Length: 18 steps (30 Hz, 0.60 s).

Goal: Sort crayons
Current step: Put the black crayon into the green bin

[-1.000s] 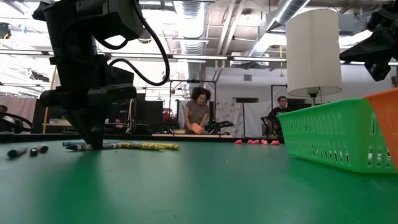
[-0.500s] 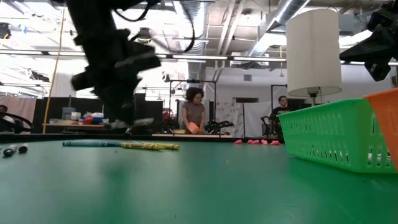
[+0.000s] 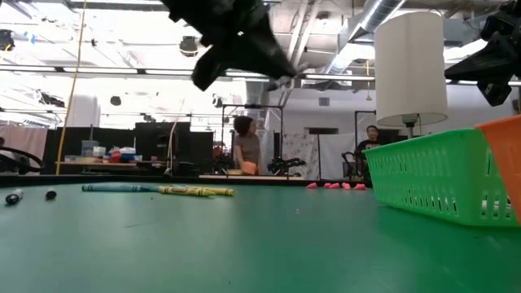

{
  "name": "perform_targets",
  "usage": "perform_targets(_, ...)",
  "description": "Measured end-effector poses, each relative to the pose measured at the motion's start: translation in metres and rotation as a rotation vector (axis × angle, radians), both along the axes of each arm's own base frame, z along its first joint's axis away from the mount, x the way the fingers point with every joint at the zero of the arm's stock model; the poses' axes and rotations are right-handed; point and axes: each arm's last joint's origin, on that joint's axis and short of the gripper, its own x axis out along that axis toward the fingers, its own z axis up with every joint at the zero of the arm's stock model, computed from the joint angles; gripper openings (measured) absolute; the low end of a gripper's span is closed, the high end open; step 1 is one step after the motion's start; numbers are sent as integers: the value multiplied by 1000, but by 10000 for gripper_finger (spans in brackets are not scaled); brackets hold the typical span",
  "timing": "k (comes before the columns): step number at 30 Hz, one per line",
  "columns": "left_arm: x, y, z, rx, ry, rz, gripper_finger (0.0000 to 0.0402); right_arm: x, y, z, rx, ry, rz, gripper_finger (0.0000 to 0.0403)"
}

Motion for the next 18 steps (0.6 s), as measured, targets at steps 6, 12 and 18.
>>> perform_targets(6,17,-6,0,56,-150,-44,2,0,0,0,-2,1,-1,0)
perform_targets(12,38,-14,-8,100,-218,-85,2,0,1,0,-3,2,-1,0)
perform_targets(18,63,-22,-13,149,-226,-141,2,0,0,0,-6,4,-1,0)
